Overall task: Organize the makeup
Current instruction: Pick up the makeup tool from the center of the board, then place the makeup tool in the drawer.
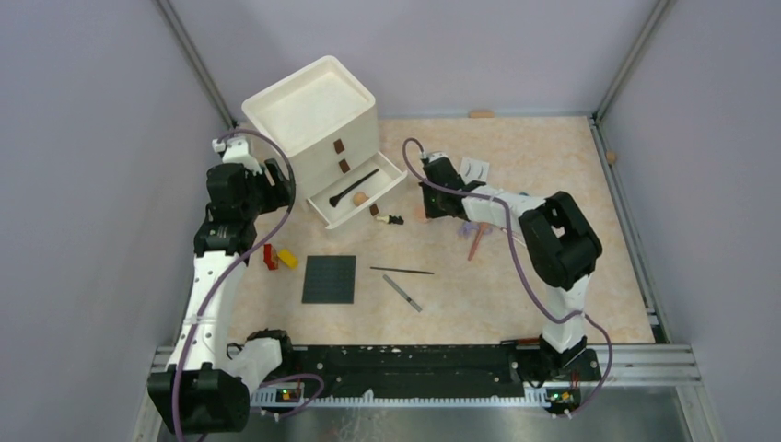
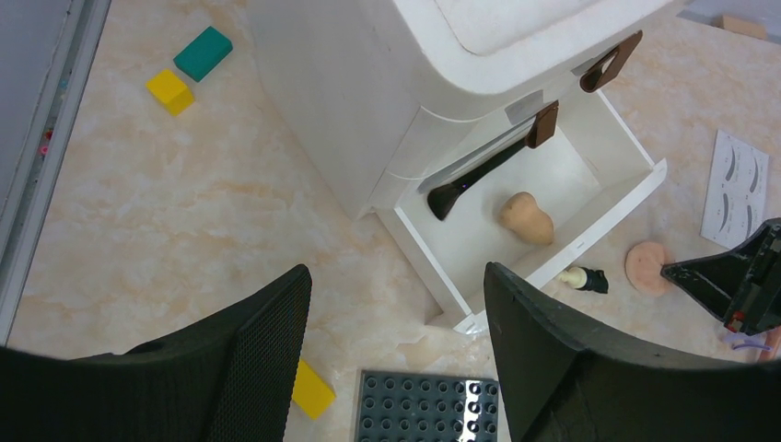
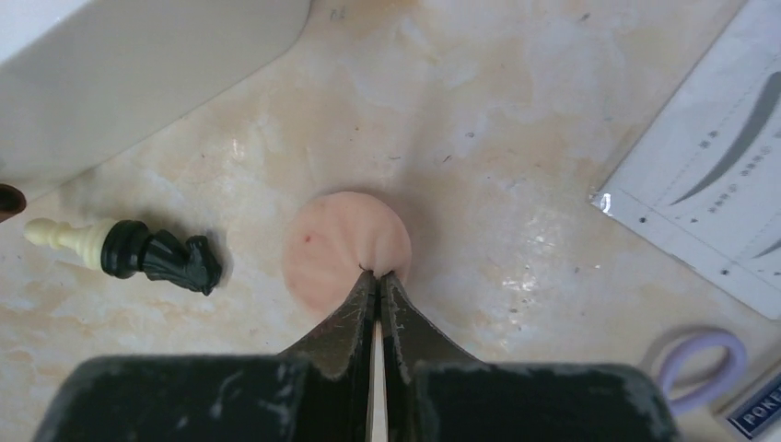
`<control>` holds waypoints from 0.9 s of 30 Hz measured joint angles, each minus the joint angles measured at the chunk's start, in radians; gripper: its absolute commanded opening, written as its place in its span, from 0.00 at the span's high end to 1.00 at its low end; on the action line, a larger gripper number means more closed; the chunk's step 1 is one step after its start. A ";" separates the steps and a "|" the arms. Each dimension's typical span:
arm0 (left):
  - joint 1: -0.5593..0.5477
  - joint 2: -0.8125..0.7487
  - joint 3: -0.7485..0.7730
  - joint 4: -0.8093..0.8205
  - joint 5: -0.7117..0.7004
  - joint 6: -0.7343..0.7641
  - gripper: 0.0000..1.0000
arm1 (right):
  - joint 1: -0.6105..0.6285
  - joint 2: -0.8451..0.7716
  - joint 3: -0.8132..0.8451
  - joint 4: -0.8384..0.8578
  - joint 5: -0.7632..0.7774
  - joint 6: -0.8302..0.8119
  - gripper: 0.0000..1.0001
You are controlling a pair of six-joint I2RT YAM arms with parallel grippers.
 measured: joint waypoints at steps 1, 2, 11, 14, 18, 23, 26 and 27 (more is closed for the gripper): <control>0.000 -0.001 0.000 0.000 0.000 0.000 0.26 | 0.000 -0.014 -0.008 -0.002 0.010 -0.010 1.00; 0.000 -0.003 -0.001 0.000 0.000 0.000 0.26 | 0.000 -0.029 -0.012 -0.001 0.018 -0.021 1.00; 0.000 -0.011 -0.001 0.000 0.002 0.000 0.26 | 0.042 -0.159 0.030 0.128 0.000 -0.104 1.00; 0.000 -0.012 -0.001 0.000 0.002 0.000 0.26 | 0.075 -0.119 0.134 0.162 -0.048 -0.093 0.79; 0.000 -0.012 -0.001 0.000 0.001 0.000 0.25 | 0.103 -0.012 0.316 0.188 -0.101 -0.087 0.61; 0.000 -0.022 -0.009 0.000 0.000 0.003 0.25 | 0.110 0.005 0.317 0.196 -0.114 -0.094 0.57; 0.000 -0.024 -0.010 0.001 0.001 0.003 0.25 | 0.110 -0.012 0.265 0.190 -0.108 -0.116 0.57; 0.000 -0.024 -0.010 0.001 0.001 0.003 0.25 | 0.110 -0.022 0.236 0.185 -0.111 -0.134 0.57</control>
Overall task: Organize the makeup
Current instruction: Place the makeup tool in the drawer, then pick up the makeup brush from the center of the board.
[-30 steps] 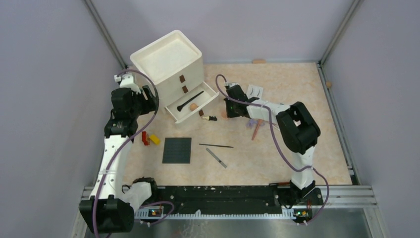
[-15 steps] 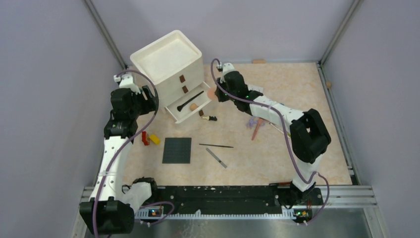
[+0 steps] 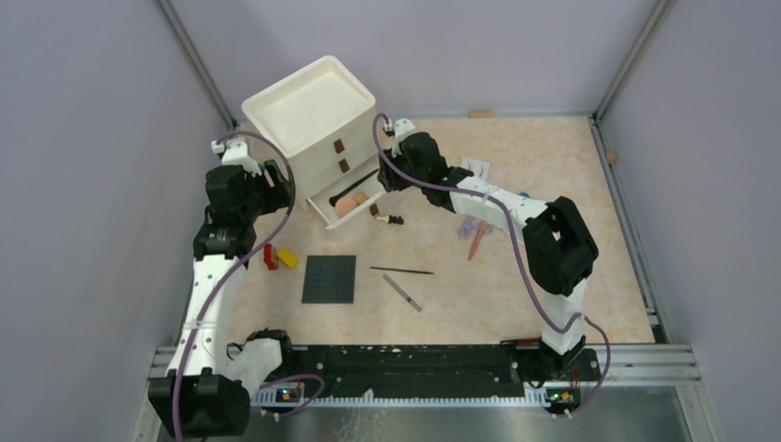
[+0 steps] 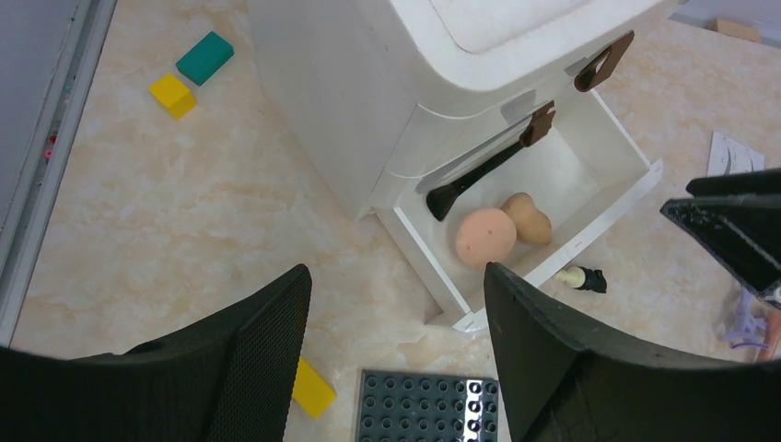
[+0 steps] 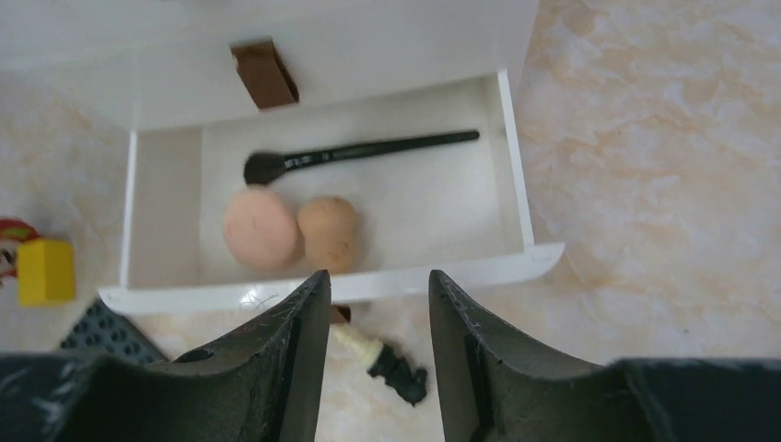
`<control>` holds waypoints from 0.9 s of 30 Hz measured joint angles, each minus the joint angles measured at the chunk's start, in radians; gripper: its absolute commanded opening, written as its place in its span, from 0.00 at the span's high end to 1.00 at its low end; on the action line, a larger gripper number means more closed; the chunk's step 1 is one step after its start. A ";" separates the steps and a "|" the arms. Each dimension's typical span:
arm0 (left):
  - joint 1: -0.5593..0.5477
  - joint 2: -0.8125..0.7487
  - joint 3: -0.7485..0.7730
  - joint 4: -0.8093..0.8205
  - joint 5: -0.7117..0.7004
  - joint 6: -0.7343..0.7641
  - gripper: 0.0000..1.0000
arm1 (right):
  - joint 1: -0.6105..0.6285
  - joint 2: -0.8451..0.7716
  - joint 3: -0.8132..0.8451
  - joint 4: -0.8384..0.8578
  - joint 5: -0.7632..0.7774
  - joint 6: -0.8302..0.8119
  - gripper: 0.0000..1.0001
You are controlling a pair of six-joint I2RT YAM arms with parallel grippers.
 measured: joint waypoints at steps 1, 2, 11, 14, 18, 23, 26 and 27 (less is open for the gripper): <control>0.000 0.000 0.000 0.000 0.000 0.000 0.25 | 0.000 -0.012 -0.025 -0.008 -0.005 -0.018 0.57; 0.000 0.000 0.000 0.000 0.000 0.000 0.25 | 0.000 -0.029 -0.057 -0.022 -0.014 -0.044 0.57; 0.000 0.000 0.000 0.000 0.001 0.000 0.25 | 0.000 -0.239 -0.272 -0.224 -0.217 -0.356 0.52; 0.000 0.000 0.000 0.000 0.001 0.000 0.25 | 0.003 -0.249 -0.278 -0.296 -0.285 -0.431 0.53; 0.000 0.000 0.000 0.000 0.000 0.000 0.25 | 0.005 -0.249 -0.348 -0.323 -0.340 -0.497 0.53; 0.000 0.000 0.000 0.000 0.000 0.000 0.25 | 0.046 -0.249 -0.473 -0.337 -0.403 -0.592 0.53; 0.000 0.000 0.000 0.000 0.001 0.000 0.25 | 0.063 -0.249 -0.500 -0.333 -0.454 -0.623 0.53; 0.000 0.000 0.000 0.000 0.000 0.000 0.25 | 0.066 -0.249 -0.503 -0.326 -0.468 -0.631 0.53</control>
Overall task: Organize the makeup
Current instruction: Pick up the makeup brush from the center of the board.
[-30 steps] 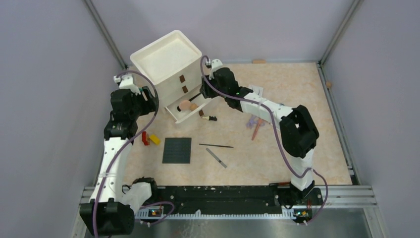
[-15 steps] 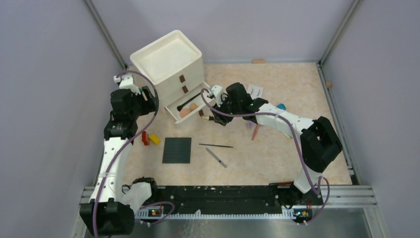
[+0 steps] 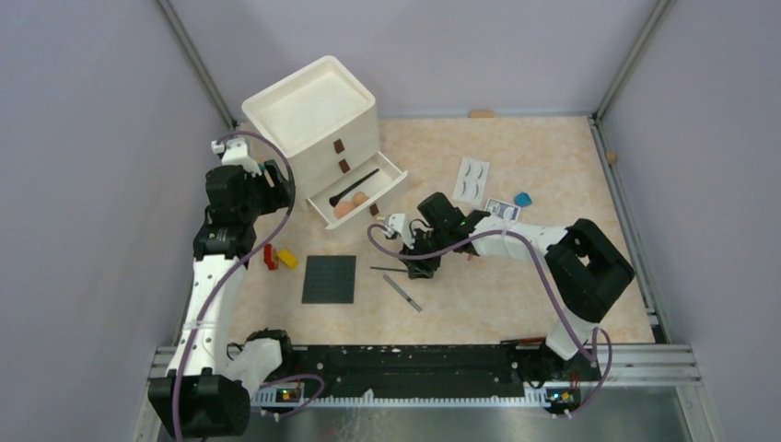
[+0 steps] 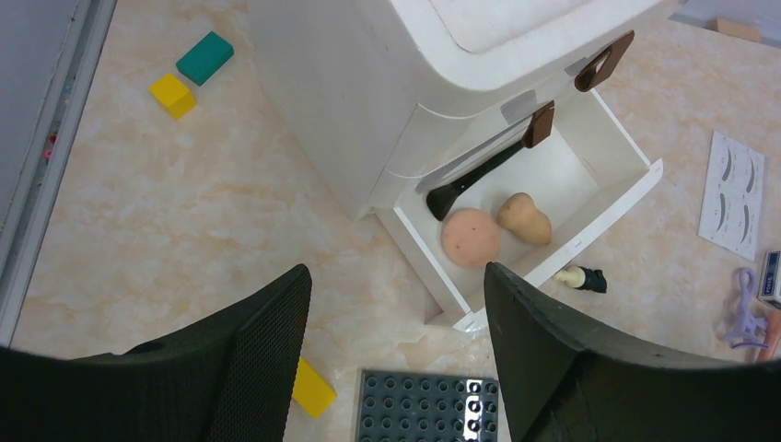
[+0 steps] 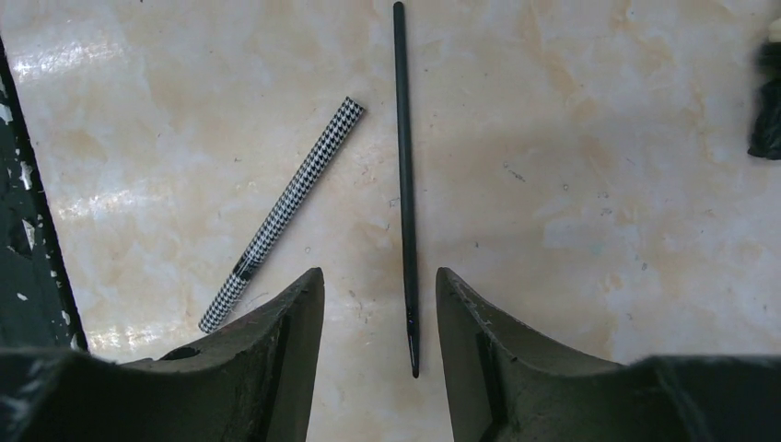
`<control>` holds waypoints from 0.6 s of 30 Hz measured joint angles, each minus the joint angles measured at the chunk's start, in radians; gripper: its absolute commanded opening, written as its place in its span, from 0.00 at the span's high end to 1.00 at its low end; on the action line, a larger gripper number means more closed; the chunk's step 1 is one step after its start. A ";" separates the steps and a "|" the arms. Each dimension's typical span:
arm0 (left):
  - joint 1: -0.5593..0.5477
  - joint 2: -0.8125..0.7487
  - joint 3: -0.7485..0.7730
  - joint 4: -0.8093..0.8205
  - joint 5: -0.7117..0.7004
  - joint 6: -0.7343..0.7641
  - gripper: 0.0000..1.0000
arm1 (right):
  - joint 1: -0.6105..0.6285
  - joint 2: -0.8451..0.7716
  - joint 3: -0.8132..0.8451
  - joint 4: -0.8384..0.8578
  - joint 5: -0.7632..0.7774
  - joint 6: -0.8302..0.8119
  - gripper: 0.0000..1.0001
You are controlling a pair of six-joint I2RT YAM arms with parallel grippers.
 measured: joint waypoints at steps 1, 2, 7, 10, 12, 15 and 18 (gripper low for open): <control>0.000 0.000 0.000 0.000 0.000 0.000 0.25 | 0.000 0.000 -0.003 0.008 -0.006 -0.004 0.53; 0.000 0.000 0.000 0.000 0.000 0.000 0.25 | 0.000 0.000 -0.005 0.015 -0.011 -0.011 0.53; 0.000 0.000 0.000 0.000 0.000 0.000 0.25 | 0.005 0.002 -0.005 0.047 -0.011 -0.021 0.54; 0.000 0.000 0.000 0.000 0.000 0.000 0.25 | 0.011 0.017 -0.003 0.061 -0.003 -0.024 0.56; 0.000 0.000 0.000 0.000 0.000 0.000 0.25 | 0.018 0.037 0.000 0.064 0.004 -0.029 0.56; 0.000 0.000 0.000 0.000 0.000 0.000 0.25 | 0.041 0.087 0.022 0.054 0.026 -0.039 0.57; 0.000 0.000 0.000 0.000 0.000 0.000 0.25 | 0.069 0.118 0.050 0.044 0.053 -0.048 0.60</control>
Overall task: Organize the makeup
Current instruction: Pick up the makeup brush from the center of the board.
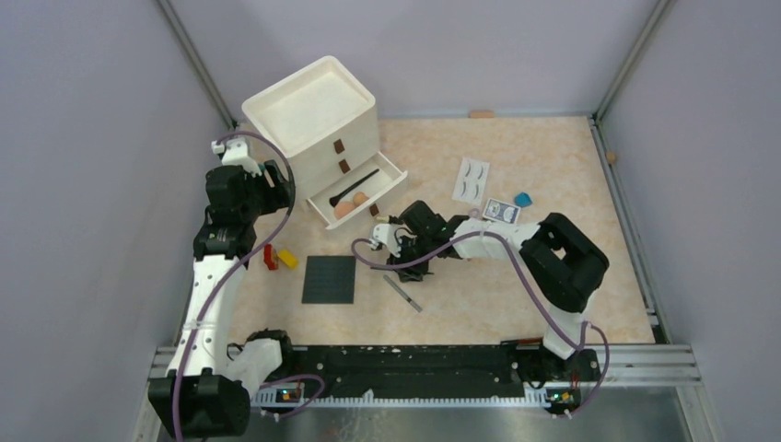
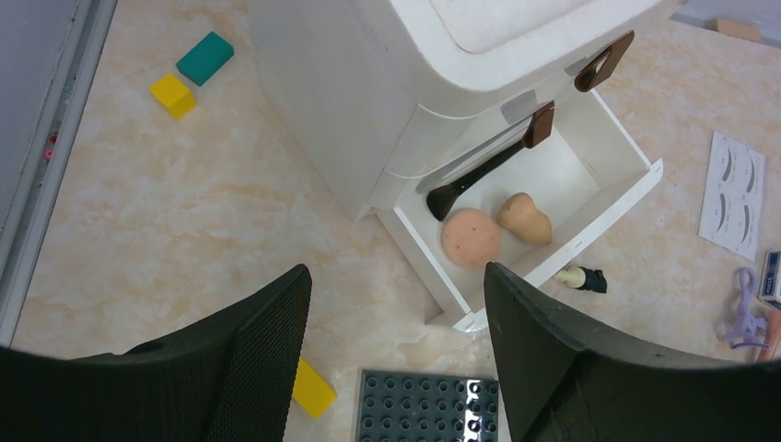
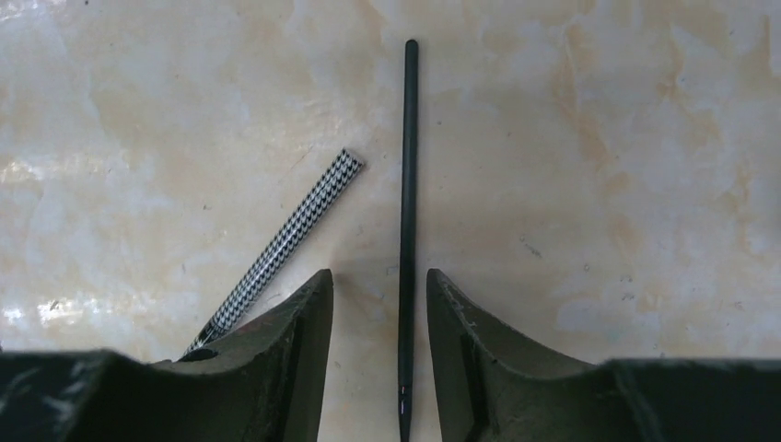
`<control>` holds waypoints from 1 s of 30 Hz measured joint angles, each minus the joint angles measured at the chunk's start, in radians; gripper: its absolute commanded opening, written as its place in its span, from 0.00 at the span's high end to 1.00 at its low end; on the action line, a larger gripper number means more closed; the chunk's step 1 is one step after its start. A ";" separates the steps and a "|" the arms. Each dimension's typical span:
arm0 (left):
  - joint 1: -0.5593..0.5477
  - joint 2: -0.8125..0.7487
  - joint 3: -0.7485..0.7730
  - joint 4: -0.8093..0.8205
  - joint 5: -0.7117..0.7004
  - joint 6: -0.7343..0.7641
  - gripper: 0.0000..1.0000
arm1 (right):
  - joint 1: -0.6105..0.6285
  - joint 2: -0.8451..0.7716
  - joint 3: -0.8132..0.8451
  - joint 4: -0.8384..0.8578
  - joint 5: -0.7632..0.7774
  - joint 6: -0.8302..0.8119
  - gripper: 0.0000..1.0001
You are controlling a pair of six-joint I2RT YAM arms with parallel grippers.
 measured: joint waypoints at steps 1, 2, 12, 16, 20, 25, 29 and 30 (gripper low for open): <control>0.000 0.000 0.000 0.000 0.000 0.000 0.25 | 0.006 0.006 0.006 0.001 0.006 -0.002 0.63; 0.000 0.000 0.000 0.000 0.000 0.000 0.25 | 0.015 0.012 0.014 -0.001 0.023 -0.004 0.67; 0.000 0.000 0.000 0.000 0.000 0.000 0.25 | 0.033 0.040 0.062 -0.032 0.103 -0.018 1.00; 0.000 0.000 0.000 0.000 0.000 0.000 0.25 | 0.033 0.041 0.076 -0.058 0.127 -0.037 1.00; 0.000 0.000 0.000 0.000 0.000 0.000 0.25 | 0.030 0.030 0.088 -0.077 0.167 -0.080 1.00; 0.000 0.000 0.000 0.000 0.000 0.000 0.25 | 0.024 0.023 0.246 -0.100 0.232 -0.230 1.00; 0.000 -0.002 0.000 0.000 0.000 0.001 0.25 | 0.016 0.040 0.423 -0.092 0.274 -0.408 1.00; 0.000 -0.003 0.000 0.000 -0.001 0.001 0.25 | 0.015 0.054 0.470 -0.090 0.281 -0.455 1.00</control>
